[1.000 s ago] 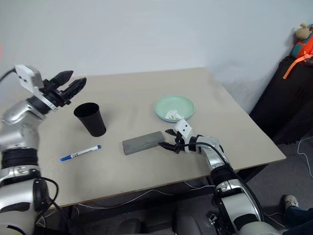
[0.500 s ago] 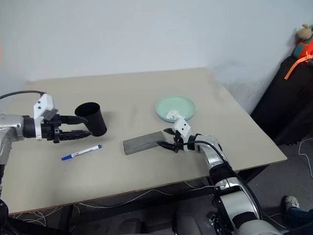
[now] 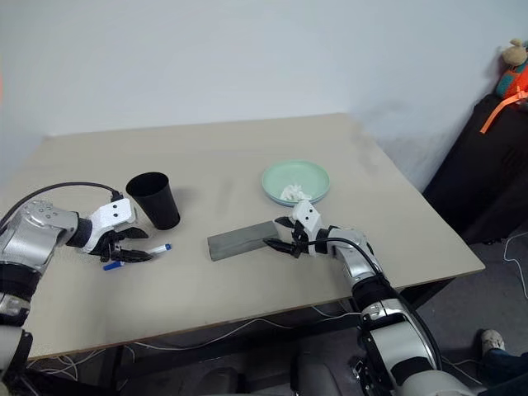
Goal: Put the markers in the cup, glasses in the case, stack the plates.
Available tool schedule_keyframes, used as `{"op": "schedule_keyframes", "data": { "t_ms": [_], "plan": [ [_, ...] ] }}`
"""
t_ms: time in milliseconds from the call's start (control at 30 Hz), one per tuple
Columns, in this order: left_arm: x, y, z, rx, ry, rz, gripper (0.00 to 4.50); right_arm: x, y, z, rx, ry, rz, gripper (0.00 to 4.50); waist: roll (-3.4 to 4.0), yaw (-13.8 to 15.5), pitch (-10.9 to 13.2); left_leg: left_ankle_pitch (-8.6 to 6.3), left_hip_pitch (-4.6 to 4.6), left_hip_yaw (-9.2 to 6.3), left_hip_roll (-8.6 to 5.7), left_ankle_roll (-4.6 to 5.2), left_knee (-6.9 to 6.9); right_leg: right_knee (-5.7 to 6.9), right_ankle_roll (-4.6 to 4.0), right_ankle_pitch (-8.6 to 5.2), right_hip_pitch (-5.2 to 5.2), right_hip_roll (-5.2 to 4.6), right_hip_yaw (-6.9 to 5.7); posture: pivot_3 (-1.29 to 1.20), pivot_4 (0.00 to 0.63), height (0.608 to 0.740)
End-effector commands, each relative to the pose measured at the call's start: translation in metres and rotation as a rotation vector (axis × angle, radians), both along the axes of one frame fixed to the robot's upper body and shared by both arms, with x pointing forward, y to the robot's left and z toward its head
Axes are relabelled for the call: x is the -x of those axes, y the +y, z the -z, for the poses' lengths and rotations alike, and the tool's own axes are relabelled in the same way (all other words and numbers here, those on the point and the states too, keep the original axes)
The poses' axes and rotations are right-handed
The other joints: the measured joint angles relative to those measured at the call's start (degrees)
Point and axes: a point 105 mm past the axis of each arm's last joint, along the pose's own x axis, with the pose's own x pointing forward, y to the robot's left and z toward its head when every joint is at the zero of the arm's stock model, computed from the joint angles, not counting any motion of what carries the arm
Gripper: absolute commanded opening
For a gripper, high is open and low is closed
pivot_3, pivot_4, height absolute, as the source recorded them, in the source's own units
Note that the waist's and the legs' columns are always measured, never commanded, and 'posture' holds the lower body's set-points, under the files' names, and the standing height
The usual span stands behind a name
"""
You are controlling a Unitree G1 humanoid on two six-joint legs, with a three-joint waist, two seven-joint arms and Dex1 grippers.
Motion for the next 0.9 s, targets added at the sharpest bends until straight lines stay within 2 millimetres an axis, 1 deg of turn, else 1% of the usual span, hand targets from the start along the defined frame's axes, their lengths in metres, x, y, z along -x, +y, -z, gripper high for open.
{"op": "schedule_keyframes", "data": {
  "t_ms": [33,167,367,467,533,600,700,733,800,900],
  "plan": [
    [-0.004,0.004,-0.003,-0.044,0.017,0.036,3.10,-0.006,0.001,-0.017,-0.009,-0.060,-0.004,3.49,0.00,-0.01,0.00,0.00,0.00,0.01,0.00,0.00,0.00,0.00,0.00,0.00,0.00,0.00,0.01,0.00,0.000,0.720],
    [-0.004,0.011,0.008,-0.090,0.059,0.035,3.10,-0.006,0.001,-0.017,-0.010,-0.060,-0.006,3.49,-0.01,-0.01,0.00,0.00,-0.01,0.01,0.00,0.00,0.00,0.00,0.00,0.00,-0.01,0.00,0.02,0.00,0.000,0.720],
    [-0.001,0.009,0.020,-0.091,0.113,0.060,3.10,-0.005,0.001,-0.017,-0.010,-0.059,-0.007,3.49,0.01,-0.02,-0.02,0.00,0.07,0.03,0.00,0.01,0.01,0.02,0.00,0.00,0.06,0.00,0.05,0.00,0.000,0.720],
    [0.001,0.008,0.022,-0.087,0.124,0.069,2.54,-0.005,0.000,-0.017,-0.009,-0.060,-0.006,3.49,0.06,-0.02,-0.03,0.00,0.12,0.05,0.00,0.01,0.01,0.04,0.00,0.00,0.09,0.00,0.08,0.00,0.000,0.720],
    [0.001,0.007,0.023,-0.081,0.125,0.073,1.96,-0.005,0.000,-0.017,-0.009,-0.061,-0.005,3.49,0.10,0.01,-0.04,0.01,0.20,0.08,0.00,0.01,0.02,0.06,0.00,0.00,0.14,0.00,0.11,0.00,0.000,0.720],
    [0.002,0.006,0.023,-0.067,0.124,0.076,1.19,-0.005,0.000,-0.017,-0.008,-0.062,-0.004,3.49,0.10,0.04,-0.05,0.01,0.24,0.04,0.00,0.02,0.02,0.07,-0.01,0.00,0.20,0.00,0.10,0.00,0.000,0.720],
    [0.001,0.003,0.020,-0.038,0.113,0.083,0.18,-0.005,0.000,-0.017,-0.010,-0.062,-0.006,3.49,0.10,0.00,-0.05,0.03,0.25,0.03,0.01,0.04,0.06,0.08,-0.01,-0.01,0.21,-0.01,0.10,0.00,0.000,0.720],
    [0.001,0.003,0.019,-0.029,0.109,0.084,0.07,-0.004,0.000,-0.017,-0.011,-0.062,-0.006,3.49,0.10,-0.01,-0.05,0.03,0.27,0.03,0.01,0.05,0.07,0.08,-0.01,0.00,0.22,-0.01,0.10,0.00,0.000,0.720],
    [0.000,0.000,0.016,-0.010,0.101,0.090,0.08,-0.004,0.000,-0.017,-0.011,-0.061,-0.009,3.49,0.10,0.00,-0.05,0.03,0.27,0.02,0.02,0.05,0.08,0.08,-0.01,0.00,0.22,-0.01,0.11,0.00,0.000,0.720],
    [-0.002,-0.010,0.008,0.057,0.054,0.119,0.08,-0.003,0.000,-0.018,-0.008,-0.061,-0.013,3.49,0.10,0.02,-0.05,0.03,0.23,0.03,0.02,0.05,0.08,0.08,-0.01,0.00,0.18,-0.02,0.11,0.00,0.000,0.720]
  ]
}}
